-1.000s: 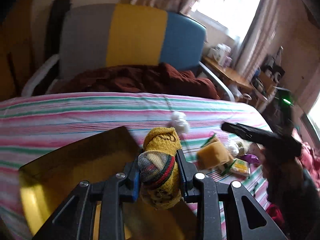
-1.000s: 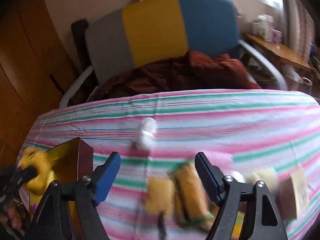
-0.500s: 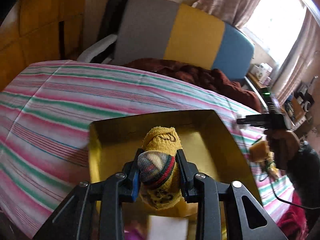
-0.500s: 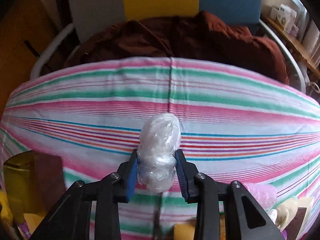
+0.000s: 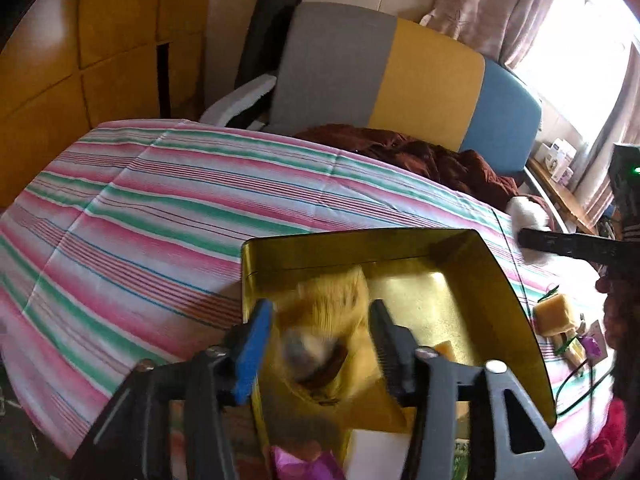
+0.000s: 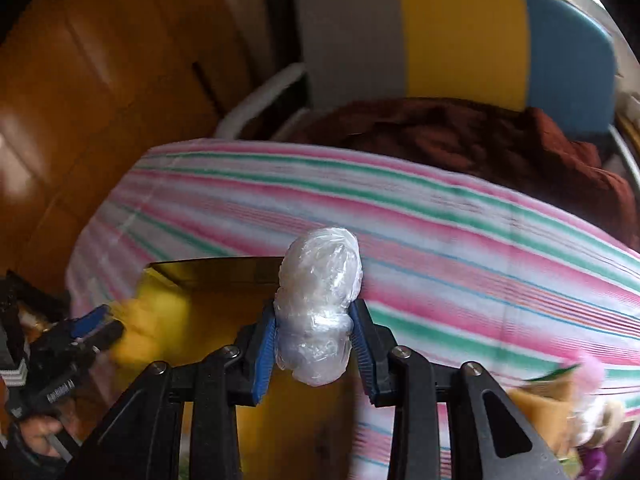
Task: Organize objects
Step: 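Carry plush toy and wrapped ball into the gold tray and release both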
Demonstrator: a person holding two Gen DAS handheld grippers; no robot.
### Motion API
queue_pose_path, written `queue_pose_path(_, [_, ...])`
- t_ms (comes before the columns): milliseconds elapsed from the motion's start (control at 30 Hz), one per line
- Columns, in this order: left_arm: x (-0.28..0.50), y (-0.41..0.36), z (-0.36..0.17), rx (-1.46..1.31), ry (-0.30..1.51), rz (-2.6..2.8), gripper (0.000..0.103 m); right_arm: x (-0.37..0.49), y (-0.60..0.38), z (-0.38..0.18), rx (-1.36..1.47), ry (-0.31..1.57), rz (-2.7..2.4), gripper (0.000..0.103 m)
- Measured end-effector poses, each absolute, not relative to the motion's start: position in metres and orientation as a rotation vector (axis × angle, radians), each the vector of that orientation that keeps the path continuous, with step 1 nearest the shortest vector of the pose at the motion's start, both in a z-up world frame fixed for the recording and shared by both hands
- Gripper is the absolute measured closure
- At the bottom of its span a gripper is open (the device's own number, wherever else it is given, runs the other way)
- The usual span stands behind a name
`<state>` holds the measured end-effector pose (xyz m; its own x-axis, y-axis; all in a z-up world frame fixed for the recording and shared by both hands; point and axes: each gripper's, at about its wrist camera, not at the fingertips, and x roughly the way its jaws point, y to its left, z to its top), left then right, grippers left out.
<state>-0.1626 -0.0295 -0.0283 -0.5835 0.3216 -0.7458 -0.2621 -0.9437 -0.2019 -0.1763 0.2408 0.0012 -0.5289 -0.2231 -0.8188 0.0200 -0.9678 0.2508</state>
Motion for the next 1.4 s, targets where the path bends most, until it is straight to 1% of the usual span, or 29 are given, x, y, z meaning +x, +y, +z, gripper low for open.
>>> queue_pose_path(33, [-0.16,-0.033,-0.026,-1.207,-0.106,2.55,0.039,-0.18,0.229,-0.002,1.434,-0.334,-2.582,0.066])
queue_pose_path(67, [-0.157,-0.036,-0.023,-1.196,-0.114,2.562,0.036,-0.182,0.218,-0.002,1.422,-0.348,-2.556,0.062])
queue_pose_path(133, [-0.15,-0.045,-0.017,-1.171,-0.145,2.582,0.035,-0.182,0.198,-0.002,1.404,-0.374,-2.505,0.041])
queue_pose_path(200, [-0.143,-0.053,-0.012,-1.149,-0.166,2.601,0.032,-0.18,0.182,0.001,1.373,-0.385,-2.481,0.031])
queue_pose_path(333, [-0.126,-0.063,-0.004,-1.101,-0.158,2.636,0.027,-0.163,0.17,0.009,1.336,-0.391,-2.5,0.031])
queue_pose_path(367, [-0.122,-0.064,-0.003,-1.09,-0.151,2.645,0.024,-0.158,0.168,0.01,1.331,-0.383,-2.512,0.031])
queue_pose_path(400, [-0.117,-0.065,-0.002,-1.079,-0.147,2.653,0.022,-0.151,0.166,0.011,1.324,-0.364,-2.528,0.03])
queue_pose_path(533, [-0.103,-0.069,-0.001,-1.063,-0.141,2.686,0.019,-0.121,0.159,0.014,1.299,-0.259,-2.606,0.024])
queue_pose_path(600, [-0.098,-0.071,-0.001,-1.068,-0.159,2.705,0.014,-0.106,0.156,0.015,1.287,-0.203,-2.648,0.022])
queue_pose_path(633, [-0.095,-0.072,-0.001,-1.07,-0.165,2.717,0.014,-0.099,0.155,0.014,1.281,-0.171,-2.672,0.02])
queue_pose_path(733, [-0.086,-0.073,-0.001,-1.063,-0.165,2.747,0.013,-0.077,0.151,0.01,1.255,-0.091,-2.733,0.019])
queue_pose_path(767, [-0.083,-0.072,0.0,-1.055,-0.155,2.761,0.01,-0.071,0.153,0.009,1.25,-0.086,-2.746,0.019])
queue_pose_path(800, [-0.08,-0.071,0.001,-1.048,-0.145,2.765,0.006,-0.065,0.154,0.008,1.245,-0.086,-2.76,0.019])
queue_pose_path(867, [-0.072,-0.066,0.002,-1.03,-0.119,2.766,0.005,-0.054,0.158,0.005,1.234,-0.094,-2.789,0.019])
queue_pose_path(1100, [-0.049,-0.042,0.007,-0.975,0.007,2.753,0.003,-0.024,0.181,0.005,1.222,-0.123,-2.888,0.019])
queue_pose_path(1400, [-0.034,-0.014,0.005,-0.972,0.096,2.685,0.003,0.002,0.229,0.009,1.207,-0.228,-3.005,0.019])
